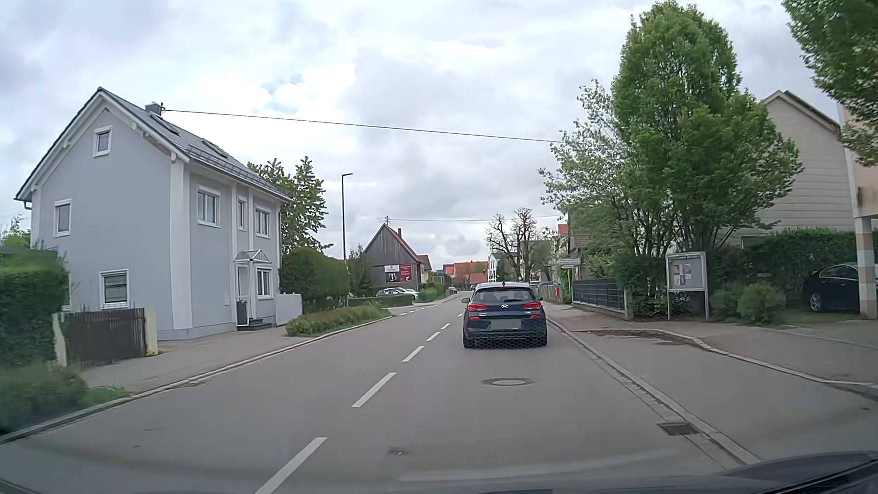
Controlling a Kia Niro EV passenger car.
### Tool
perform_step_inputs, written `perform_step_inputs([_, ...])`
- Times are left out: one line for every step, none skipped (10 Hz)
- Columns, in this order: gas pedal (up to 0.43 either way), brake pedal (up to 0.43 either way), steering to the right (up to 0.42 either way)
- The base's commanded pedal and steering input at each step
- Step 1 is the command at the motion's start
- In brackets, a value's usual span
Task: Follow the waypoints while adhering to traffic rules and regulations
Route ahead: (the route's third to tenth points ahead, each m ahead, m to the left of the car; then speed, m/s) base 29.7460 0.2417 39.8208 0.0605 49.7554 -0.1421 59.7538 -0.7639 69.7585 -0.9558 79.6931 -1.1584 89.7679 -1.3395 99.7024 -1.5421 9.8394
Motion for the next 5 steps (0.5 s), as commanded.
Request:
perform_step_inputs([0.169, 0.012, 0.017])
perform_step_inputs([0.197, 0.012, 0.008])
perform_step_inputs([0.209, 0.012, 0.007])
perform_step_inputs([0.209, 0.012, 0.004])
perform_step_inputs([0.209, 0.012, 0.005])
